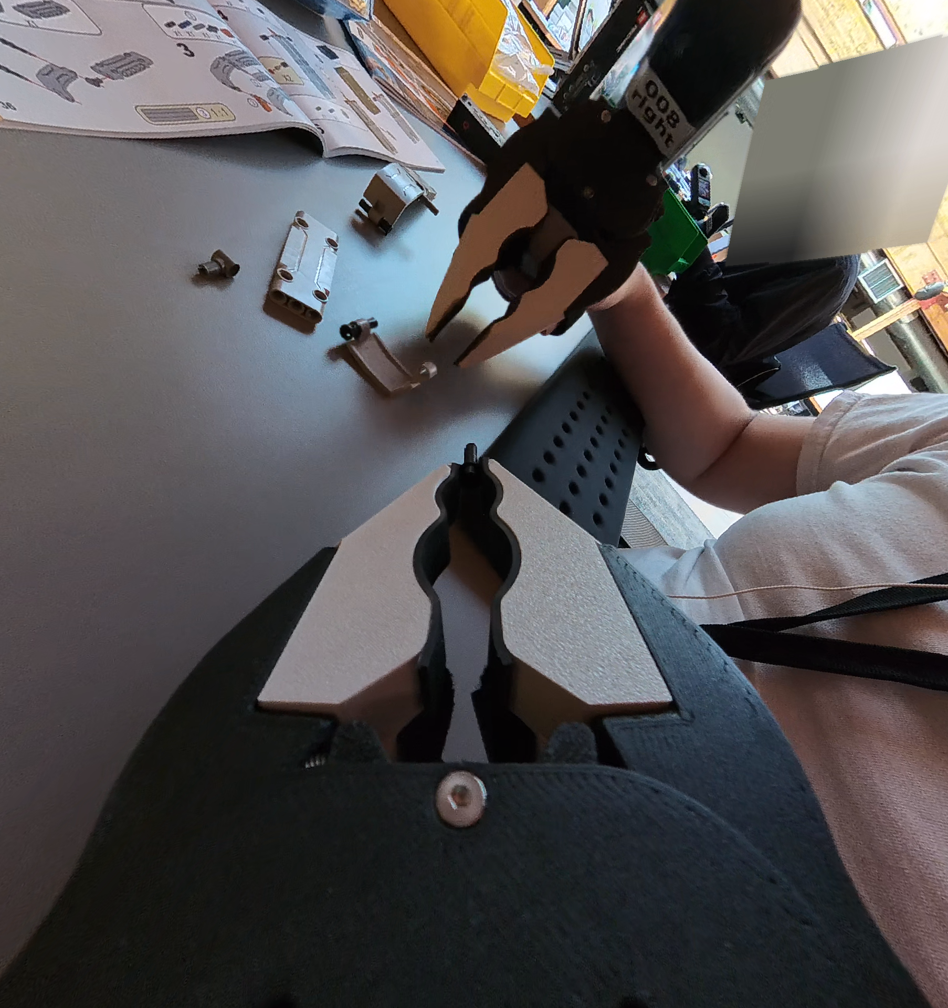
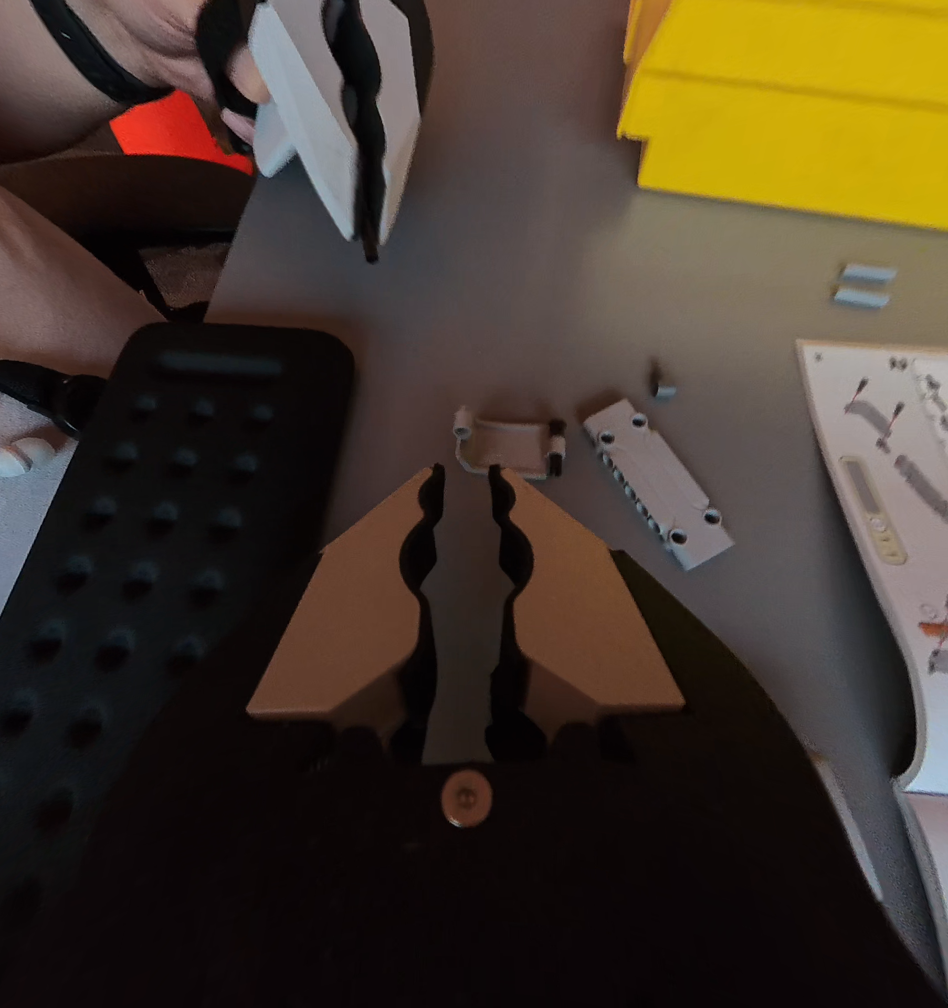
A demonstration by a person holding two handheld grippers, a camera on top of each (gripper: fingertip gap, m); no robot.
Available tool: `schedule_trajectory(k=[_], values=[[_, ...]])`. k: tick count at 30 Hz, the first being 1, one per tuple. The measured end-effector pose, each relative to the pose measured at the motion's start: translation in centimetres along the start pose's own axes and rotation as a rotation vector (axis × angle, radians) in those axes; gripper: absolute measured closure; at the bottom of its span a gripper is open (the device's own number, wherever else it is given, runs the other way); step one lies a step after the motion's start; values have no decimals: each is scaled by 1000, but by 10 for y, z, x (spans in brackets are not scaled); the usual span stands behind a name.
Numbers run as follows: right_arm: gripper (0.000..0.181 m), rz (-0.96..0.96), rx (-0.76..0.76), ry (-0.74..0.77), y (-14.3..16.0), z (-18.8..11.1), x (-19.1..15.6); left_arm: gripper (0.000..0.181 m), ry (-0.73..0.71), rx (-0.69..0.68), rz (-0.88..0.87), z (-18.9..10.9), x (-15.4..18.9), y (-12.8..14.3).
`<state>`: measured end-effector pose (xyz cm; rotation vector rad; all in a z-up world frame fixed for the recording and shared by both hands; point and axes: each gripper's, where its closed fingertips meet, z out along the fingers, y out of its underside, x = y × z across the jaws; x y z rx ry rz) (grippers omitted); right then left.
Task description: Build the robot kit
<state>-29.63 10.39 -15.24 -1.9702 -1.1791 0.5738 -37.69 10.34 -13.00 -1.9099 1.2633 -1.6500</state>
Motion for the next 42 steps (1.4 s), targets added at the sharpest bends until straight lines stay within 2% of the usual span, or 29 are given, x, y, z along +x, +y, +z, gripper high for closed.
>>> schedule_trajectory(k=[3, 7, 11, 16, 25, 26, 28, 30, 34, 38, 42], values=[[154, -100, 106, 36, -20, 1, -5, 176, 3, -1, 2, -1, 1, 1], [149, -9, 94, 70, -19, 14, -1, 177, 4, 1, -3, -3, 0, 1], [151, -33, 152, 114, -22, 13, 0, 177, 7, 2, -5, -5, 0, 3], [162, 4, 147, 116, -16, 12, 3, 177, 20, -5, -12, -4, 1, 4], [165, -32, 61, 97, -8, 23, -3, 177, 21, -12, -12, -2, 1, 4], [172, -33, 71, 91, -10, 23, -4, 177, 21, -13, -12, -1, 1, 4], [176, -34, 118, 67, -17, 21, -9, 176, 20, -14, -7, -1, 2, 4], [176, -43, 233, -16, -34, 14, -24, 177, 27, 4, 2, -1, 6, 0], [176, 2, 393, -187, -60, 0, -47, 177, 114, 75, 51, -4, 38, -16], [177, 18, 453, -271, -69, -8, -58, 177, 116, 88, 159, -4, 63, -24], [176, 10, 485, -295, -76, -11, -64, 176, 98, 78, 203, 1, 70, -25]])
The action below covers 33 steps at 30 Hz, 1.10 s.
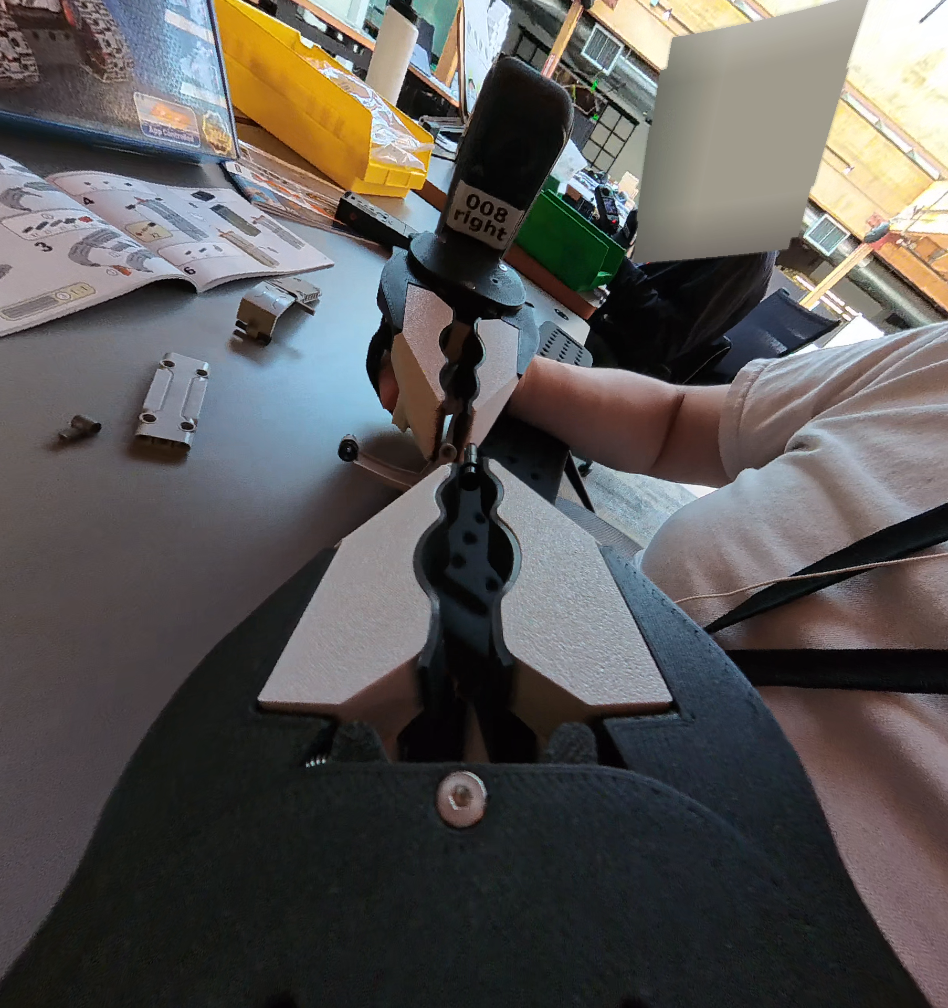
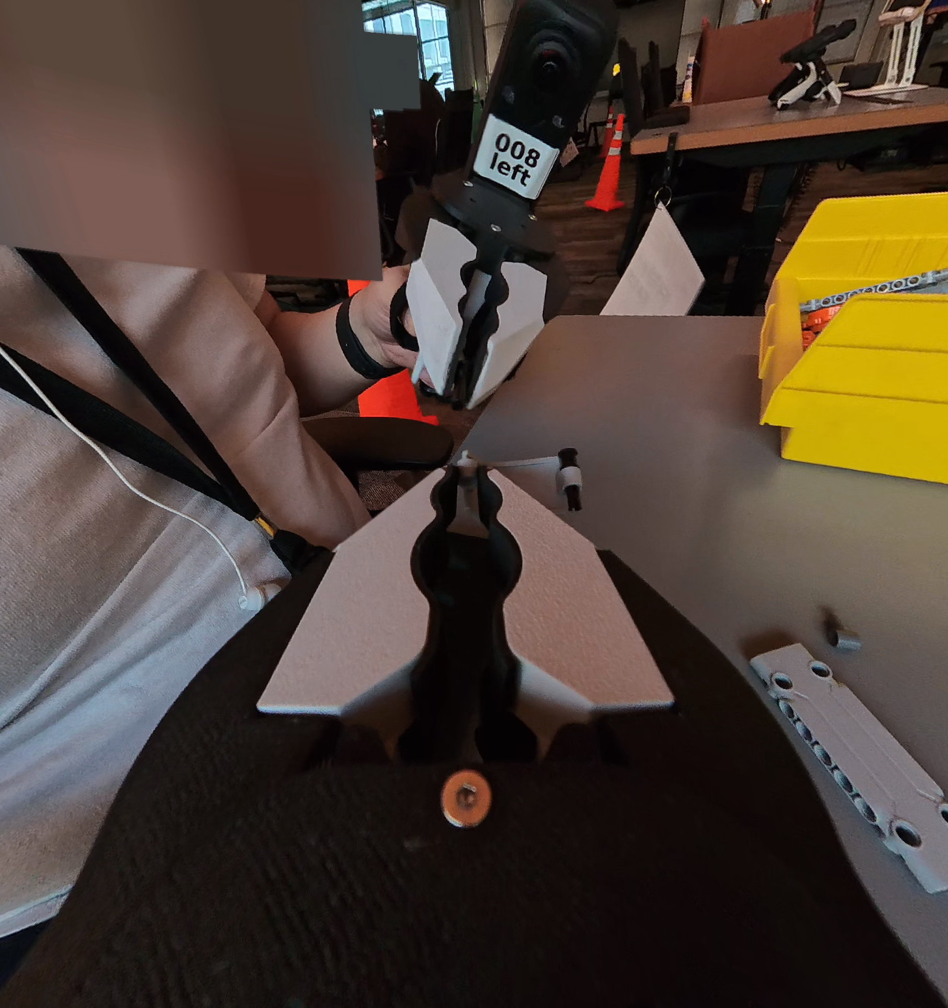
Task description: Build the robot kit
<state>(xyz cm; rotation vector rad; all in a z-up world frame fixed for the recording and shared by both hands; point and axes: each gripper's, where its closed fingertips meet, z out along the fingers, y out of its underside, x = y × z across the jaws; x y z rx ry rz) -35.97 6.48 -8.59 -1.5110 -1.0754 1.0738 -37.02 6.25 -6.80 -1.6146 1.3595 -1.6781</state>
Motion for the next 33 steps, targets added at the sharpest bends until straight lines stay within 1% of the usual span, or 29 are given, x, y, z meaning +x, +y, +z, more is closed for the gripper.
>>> schedule_trajectory(k=[10, 21, 28, 33], values=[[177, -25, -28, 27, 4, 5, -1, 177, -87, -79, 53, 10, -10, 15], [177, -43, -93, 62, 17, 10, 3, 176, -123, -129, 61, 12, -18, 25], [177, -64, -153, 102, 28, 16, 3, 176, -127, -171, 61, 10, -22, 37], [177, -87, -252, 155, 43, 19, 5, 176, -125, -189, 55, 12, -30, 51]])
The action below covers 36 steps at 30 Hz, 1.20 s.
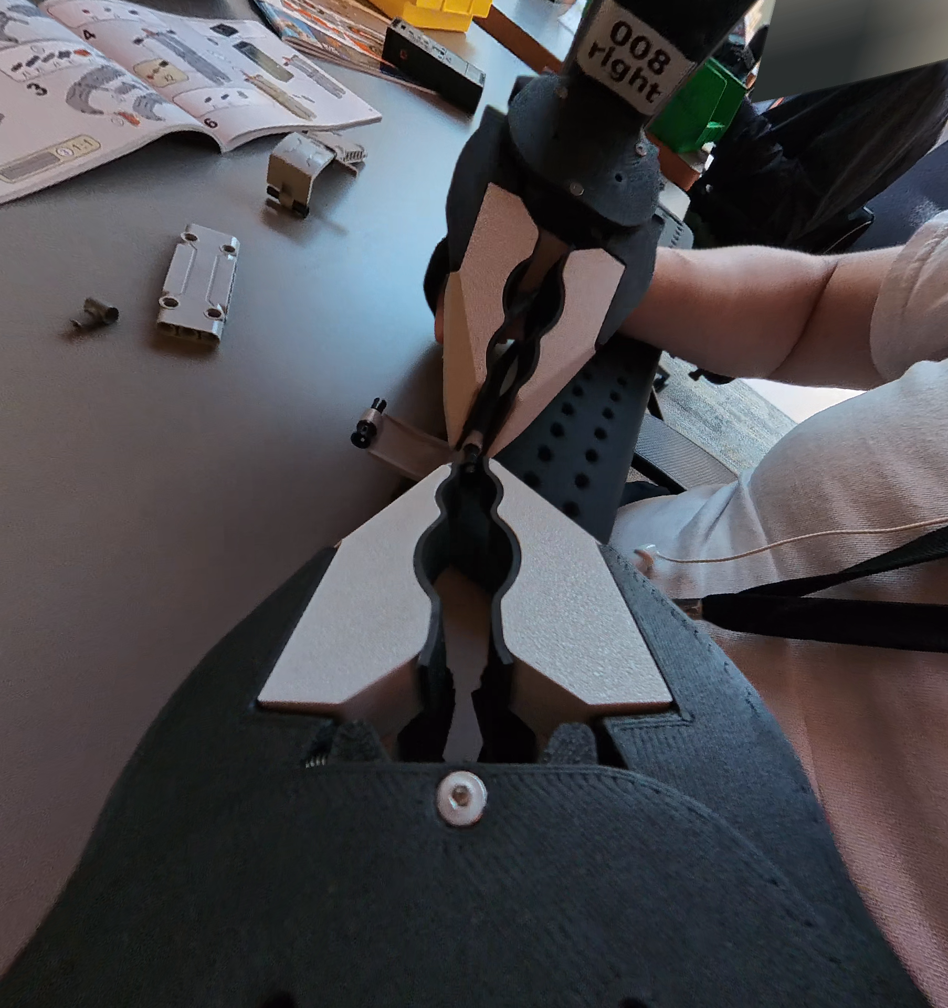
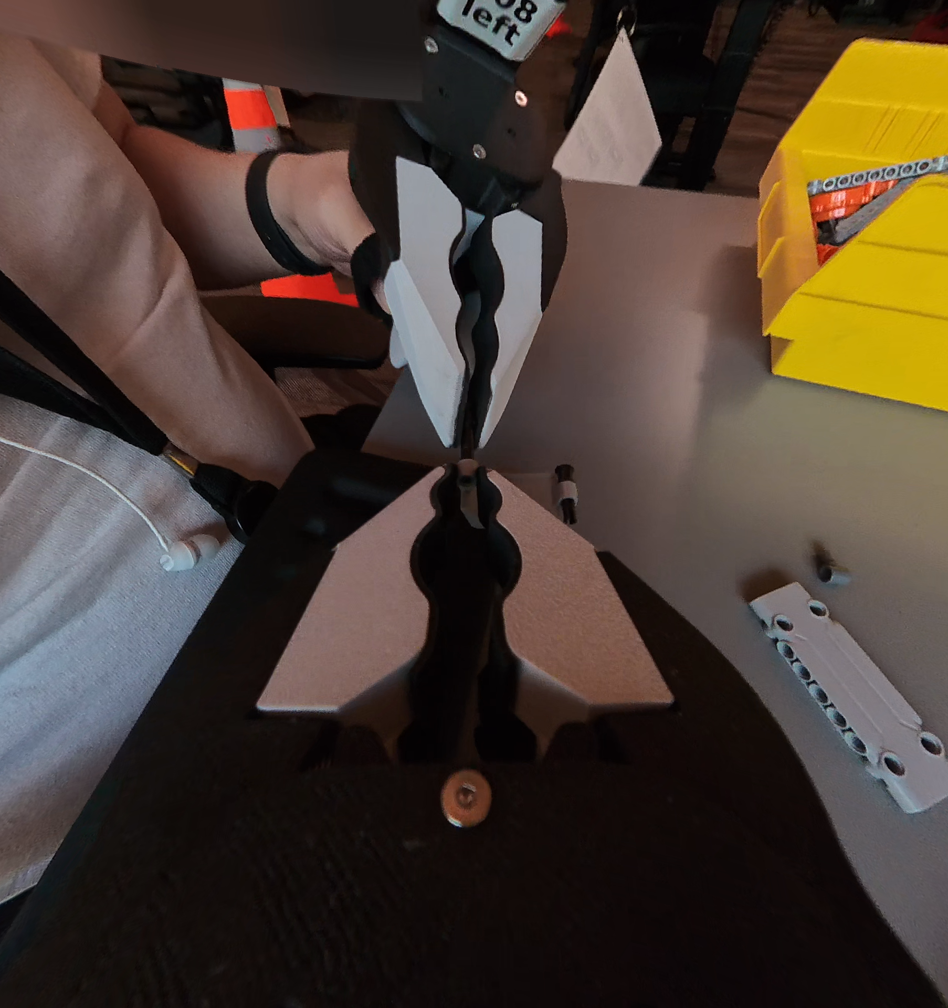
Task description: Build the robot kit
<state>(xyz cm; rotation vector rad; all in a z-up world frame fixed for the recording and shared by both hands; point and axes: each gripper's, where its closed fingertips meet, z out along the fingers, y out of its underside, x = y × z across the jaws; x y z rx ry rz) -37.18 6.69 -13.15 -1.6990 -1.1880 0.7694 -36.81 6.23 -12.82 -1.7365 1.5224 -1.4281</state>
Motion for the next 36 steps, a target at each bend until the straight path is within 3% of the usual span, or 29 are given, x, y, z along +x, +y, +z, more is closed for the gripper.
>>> schedule_trajectory(k=[12, 26, 36], values=[[177, -10, -5, 81, -5, 1, 6, 177, 104, 70, -116, -1, -6, -1], [177, -52, -44, 126, -1, 5, 7, 177, 132, 68, -200, 0, -10, 3], [176, -124, 169, 147, -38, -11, 1, 177, 342, 281, -332, -16, 11, -25]])
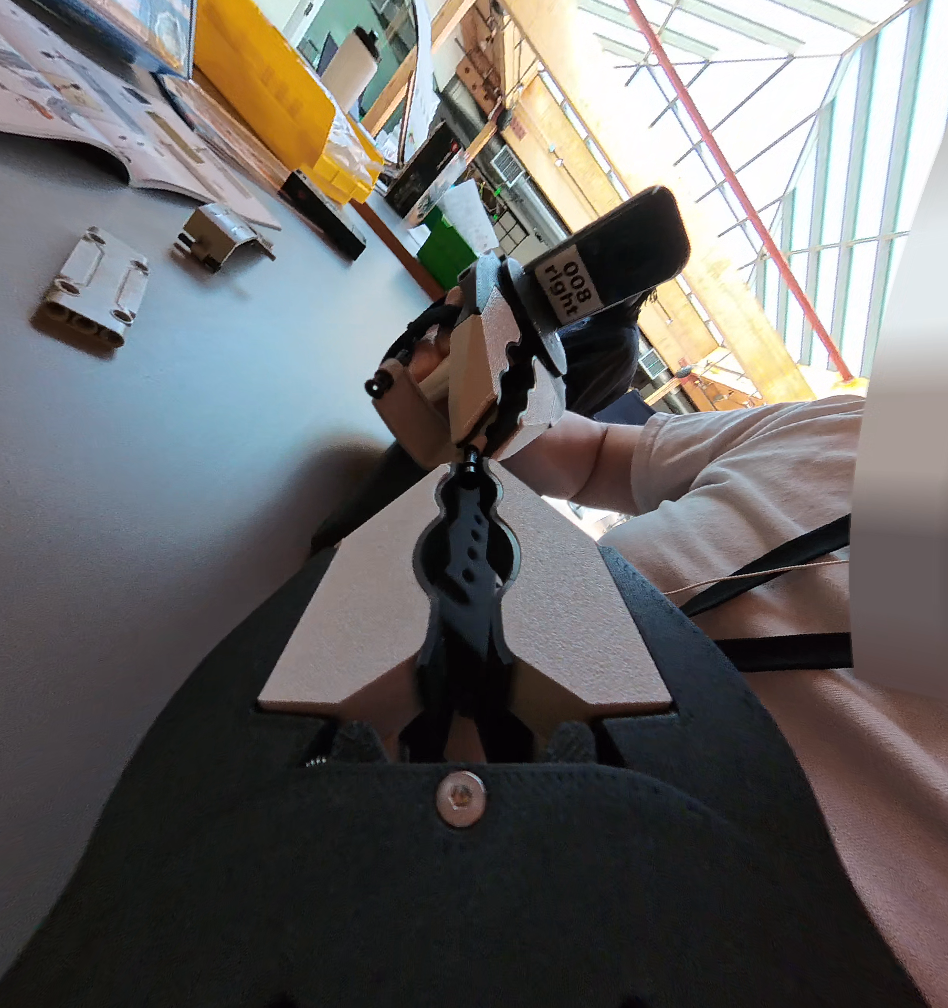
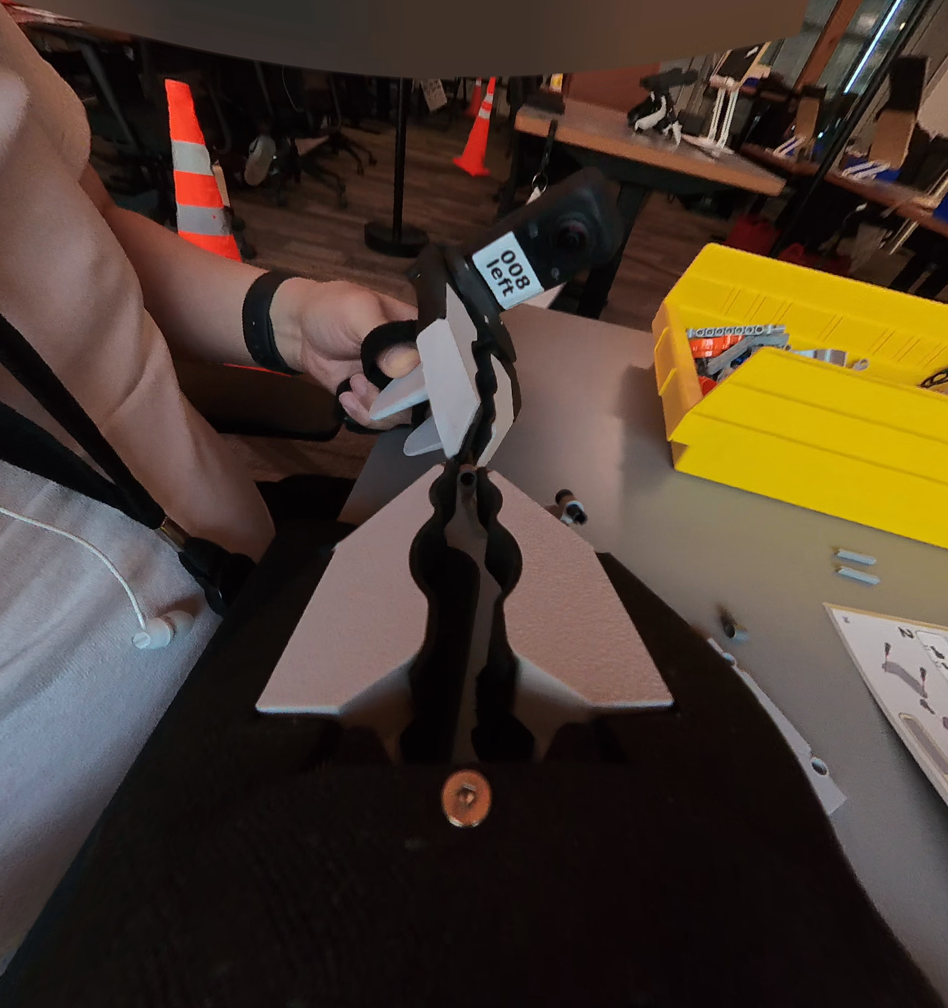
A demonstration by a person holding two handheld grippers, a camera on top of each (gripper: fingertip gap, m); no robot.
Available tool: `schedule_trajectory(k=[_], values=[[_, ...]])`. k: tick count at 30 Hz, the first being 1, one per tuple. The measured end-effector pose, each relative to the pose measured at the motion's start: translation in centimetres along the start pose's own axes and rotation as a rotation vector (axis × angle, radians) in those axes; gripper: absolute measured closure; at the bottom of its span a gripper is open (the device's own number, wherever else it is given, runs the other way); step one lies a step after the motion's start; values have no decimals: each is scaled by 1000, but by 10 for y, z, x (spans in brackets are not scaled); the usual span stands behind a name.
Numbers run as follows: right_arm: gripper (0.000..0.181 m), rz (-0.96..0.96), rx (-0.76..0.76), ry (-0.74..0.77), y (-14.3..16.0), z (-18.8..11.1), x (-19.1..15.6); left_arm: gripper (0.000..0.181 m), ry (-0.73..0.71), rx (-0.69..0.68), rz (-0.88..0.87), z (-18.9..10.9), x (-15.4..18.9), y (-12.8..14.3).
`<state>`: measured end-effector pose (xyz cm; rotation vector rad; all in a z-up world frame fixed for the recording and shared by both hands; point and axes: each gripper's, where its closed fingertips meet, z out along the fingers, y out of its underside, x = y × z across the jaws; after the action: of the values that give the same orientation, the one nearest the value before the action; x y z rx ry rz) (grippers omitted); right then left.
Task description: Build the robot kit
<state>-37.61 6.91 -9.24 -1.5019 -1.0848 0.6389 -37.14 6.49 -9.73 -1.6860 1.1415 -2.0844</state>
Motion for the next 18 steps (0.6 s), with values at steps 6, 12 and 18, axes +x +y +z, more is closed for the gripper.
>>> schedule_trajectory(k=[6, 12, 18], values=[[176, -18, 64, 18, -12, -2, 1, 178, 77, 54, -26, -1, 10, -7], [176, -41, 90, 3, -16, -3, -4, 177, 112, 47, -34, 0, 15, -6], [176, -57, 87, 0, -15, -3, -6, 177, 121, 43, -50, 0, 16, -4]])
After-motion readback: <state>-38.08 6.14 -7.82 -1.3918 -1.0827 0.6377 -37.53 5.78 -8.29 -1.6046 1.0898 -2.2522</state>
